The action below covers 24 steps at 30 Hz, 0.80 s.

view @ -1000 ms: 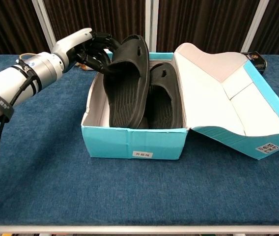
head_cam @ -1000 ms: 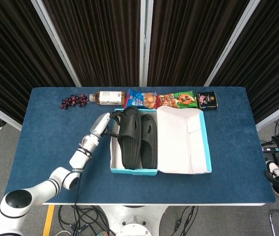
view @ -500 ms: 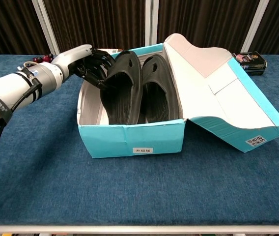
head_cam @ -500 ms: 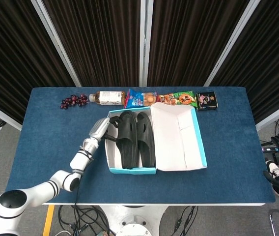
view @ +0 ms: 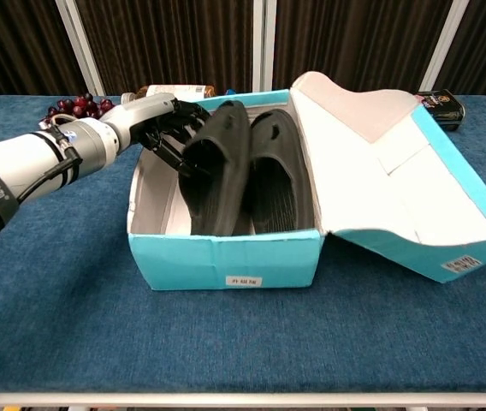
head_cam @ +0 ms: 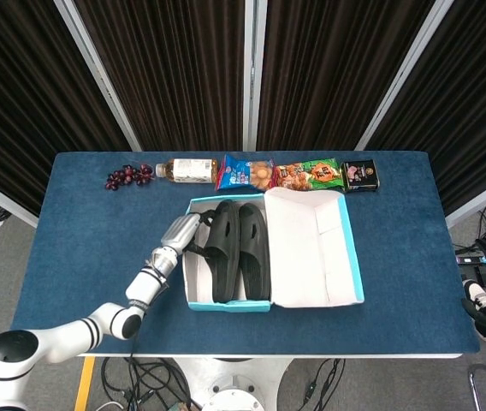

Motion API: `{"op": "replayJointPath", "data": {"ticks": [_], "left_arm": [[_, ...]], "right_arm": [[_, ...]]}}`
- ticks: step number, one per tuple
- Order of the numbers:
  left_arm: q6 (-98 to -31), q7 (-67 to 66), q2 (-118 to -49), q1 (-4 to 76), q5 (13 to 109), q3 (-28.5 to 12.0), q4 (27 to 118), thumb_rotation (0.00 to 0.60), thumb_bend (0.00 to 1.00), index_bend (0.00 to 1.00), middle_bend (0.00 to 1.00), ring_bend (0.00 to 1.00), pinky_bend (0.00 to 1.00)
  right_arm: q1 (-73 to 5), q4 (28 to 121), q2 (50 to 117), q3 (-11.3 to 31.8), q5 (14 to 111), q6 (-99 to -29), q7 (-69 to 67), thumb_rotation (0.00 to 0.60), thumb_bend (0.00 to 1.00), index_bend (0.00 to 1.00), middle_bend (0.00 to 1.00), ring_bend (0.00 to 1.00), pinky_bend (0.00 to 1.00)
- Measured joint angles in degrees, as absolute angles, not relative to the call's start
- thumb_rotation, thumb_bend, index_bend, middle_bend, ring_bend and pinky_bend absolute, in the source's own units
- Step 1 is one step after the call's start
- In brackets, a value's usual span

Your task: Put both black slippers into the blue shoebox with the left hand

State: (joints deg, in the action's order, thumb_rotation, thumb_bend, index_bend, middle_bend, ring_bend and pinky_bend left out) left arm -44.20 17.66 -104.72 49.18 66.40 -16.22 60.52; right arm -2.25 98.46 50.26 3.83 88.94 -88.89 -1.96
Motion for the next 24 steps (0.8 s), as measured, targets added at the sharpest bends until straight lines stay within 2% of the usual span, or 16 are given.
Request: {"op": "replayJointPath", "data": {"ticks": [4,13,21,24], "left_arm": [[-45.6,13.6,-103.4,49.2,67.1,-15.9,62.3,0.600,0.00,0.10,0.05,0.00,0.12],[-46.8,2.5,-95.7,49.0,67.3,-14.6,71.6,0.600,0.00,0.10,0.05,0.00,0.11],[-49.1,-3.8,-87.6,48.4,66.6,-14.7,84.5,0.600,0.00,0.22,0.13,0.00,0.11],[-47.6,-4.7,-87.1,49.4,66.2,-14.7,85.2,0.600,0.00,0.23,0.14,0.00,0.11]], "right_arm": [[-2.1,98.0,50.4,3.7,89.3,-89.1,-2.5,0.600,0.08,0.08,0.09,0.00,0.12],[-1.8,97.2,50.3,3.6,89.8,-89.8,-3.6,0.600,0.09,0.08,0.09,0.00,0.12],[-1.6,96.9,50.6,3.4,90.1,-90.1,-4.0,0.600,0.09,0.08,0.09,0.00,0.12],[-1.5,97.0,50.6,3.4,90.2,-90.1,-3.8,0.600,0.09,0.08,0.09,0.00,0.12]]}}
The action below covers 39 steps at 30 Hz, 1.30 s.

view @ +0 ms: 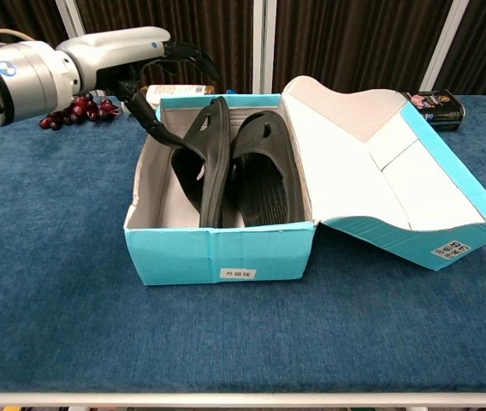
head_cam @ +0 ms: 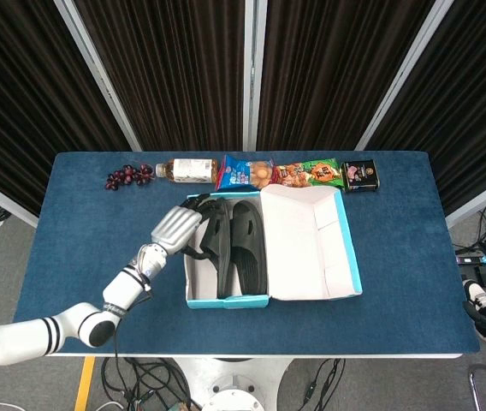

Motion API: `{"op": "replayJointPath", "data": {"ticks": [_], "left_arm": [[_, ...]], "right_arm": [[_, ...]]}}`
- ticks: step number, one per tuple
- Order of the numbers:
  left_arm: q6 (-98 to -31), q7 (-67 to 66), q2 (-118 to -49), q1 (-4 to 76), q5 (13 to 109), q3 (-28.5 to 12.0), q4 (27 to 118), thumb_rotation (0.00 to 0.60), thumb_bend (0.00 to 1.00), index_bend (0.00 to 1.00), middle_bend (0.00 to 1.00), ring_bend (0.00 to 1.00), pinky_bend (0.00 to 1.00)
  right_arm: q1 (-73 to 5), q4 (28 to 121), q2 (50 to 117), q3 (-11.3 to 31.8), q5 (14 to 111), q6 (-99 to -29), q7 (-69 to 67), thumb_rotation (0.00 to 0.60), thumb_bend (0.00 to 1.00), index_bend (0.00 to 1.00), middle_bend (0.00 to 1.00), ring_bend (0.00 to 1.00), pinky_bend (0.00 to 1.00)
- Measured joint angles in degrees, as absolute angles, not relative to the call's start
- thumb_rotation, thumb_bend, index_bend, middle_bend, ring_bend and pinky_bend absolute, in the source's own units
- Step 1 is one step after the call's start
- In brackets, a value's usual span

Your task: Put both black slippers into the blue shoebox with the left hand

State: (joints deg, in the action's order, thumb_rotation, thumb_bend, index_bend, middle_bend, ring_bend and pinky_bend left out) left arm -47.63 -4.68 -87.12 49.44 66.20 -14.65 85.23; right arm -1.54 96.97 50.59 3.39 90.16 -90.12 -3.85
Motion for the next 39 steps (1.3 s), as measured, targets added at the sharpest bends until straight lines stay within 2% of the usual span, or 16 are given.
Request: {"op": "replayJointPath", "data": {"ticks": [12,21,32,39], "left_arm": [[-42.3,-14.9,-90.8,54.5,56.5,-12.7,80.1,0.594,0.00,0.23,0.16,0.00,0.11],[-41.9,-16.7,-91.4,55.7,52.1,-11.7,80.1,0.590,0.00,0.23,0.16,0.00,0.11],[-52.7,-6.7,-82.8,47.6,59.4,-13.2,89.0,0.597,0.00,0.23,0.16,0.00,0.11],[-65.8,-2.8,-77.0,36.8,64.5,-10.7,88.8,0.600,0.00,0.24,0.17,0.00,0.11]], "right_arm": [[-1.4,96.9,50.6,3.4,89.7,-90.0,-4.0,0.600,0.09,0.08,0.09,0.00,0.12],[-1.4,96.7,50.7,3.5,89.7,-90.1,-4.3,0.600,0.09,0.08,0.09,0.00,0.12],[-1.7,95.7,51.0,3.6,89.0,-89.2,-6.2,0.600,0.09,0.08,0.09,0.00,0.12],[-2.3,92.2,52.1,3.5,87.6,-86.4,-12.6,0.600,0.10,0.08,0.10,0.00,0.12]]}}
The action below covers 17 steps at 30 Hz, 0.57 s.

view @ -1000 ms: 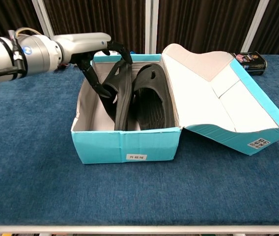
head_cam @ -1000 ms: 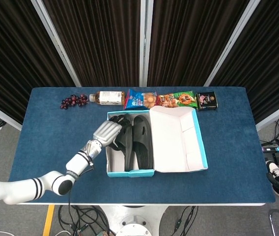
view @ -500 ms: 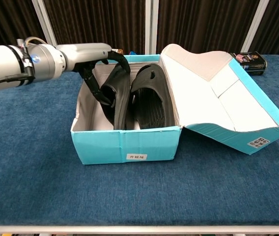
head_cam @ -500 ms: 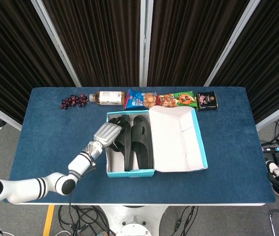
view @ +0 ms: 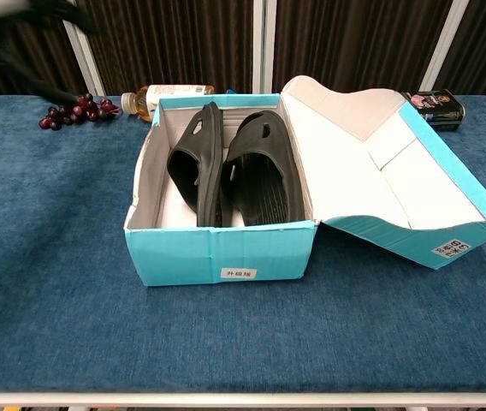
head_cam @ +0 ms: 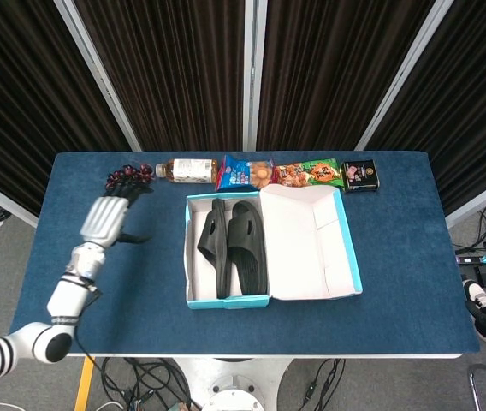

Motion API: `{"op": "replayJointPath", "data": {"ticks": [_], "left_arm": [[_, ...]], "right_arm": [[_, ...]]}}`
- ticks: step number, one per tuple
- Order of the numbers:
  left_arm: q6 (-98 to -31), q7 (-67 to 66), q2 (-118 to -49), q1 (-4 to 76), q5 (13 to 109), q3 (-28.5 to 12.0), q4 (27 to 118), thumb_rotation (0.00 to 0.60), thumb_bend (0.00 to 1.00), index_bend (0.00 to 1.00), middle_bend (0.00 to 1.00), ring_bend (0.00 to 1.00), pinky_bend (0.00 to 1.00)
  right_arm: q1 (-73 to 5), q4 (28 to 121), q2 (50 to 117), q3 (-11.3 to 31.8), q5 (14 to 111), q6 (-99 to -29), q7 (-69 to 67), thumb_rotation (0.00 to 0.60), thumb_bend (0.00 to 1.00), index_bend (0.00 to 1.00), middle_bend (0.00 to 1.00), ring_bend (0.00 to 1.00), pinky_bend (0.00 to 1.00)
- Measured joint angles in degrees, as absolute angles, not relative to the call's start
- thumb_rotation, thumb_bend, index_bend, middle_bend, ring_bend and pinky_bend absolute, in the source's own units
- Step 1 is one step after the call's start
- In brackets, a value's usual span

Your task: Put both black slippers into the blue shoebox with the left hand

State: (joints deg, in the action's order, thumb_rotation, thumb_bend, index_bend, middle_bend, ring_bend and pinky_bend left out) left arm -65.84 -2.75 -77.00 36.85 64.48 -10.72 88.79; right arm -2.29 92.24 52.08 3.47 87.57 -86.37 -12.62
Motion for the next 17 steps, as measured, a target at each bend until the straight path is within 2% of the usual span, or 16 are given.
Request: {"op": "replayJointPath", "data": {"ticks": [4,9,17], "left_arm": [[-73.4,-2.7,-73.9,29.8,65.7,-8.3,88.2,0.600,0.00,0.24,0.18,0.00,0.11],[-82.3,-3.2,-70.3,21.1,67.7,-4.7,89.3,0.600,0.00,0.24,0.18,0.00,0.11],[-91.5,-5.1,-68.2,11.5,72.3,0.0,94.1,0.600,0.00,0.24,0.18,0.00,0.11]], "right_arm": [[-2.9,89.8,53.5,3.1,87.6,-84.7,-16.1,0.600,0.10,0.08,0.09,0.00,0.12],[-3.0,88.3,55.3,2.3,90.5,-85.8,-18.4,0.600,0.09,0.09,0.10,0.00,0.12],[-2.6,87.3,57.5,1.0,93.4,-88.1,-18.6,0.600,0.09,0.10,0.11,0.00,0.12]]}}
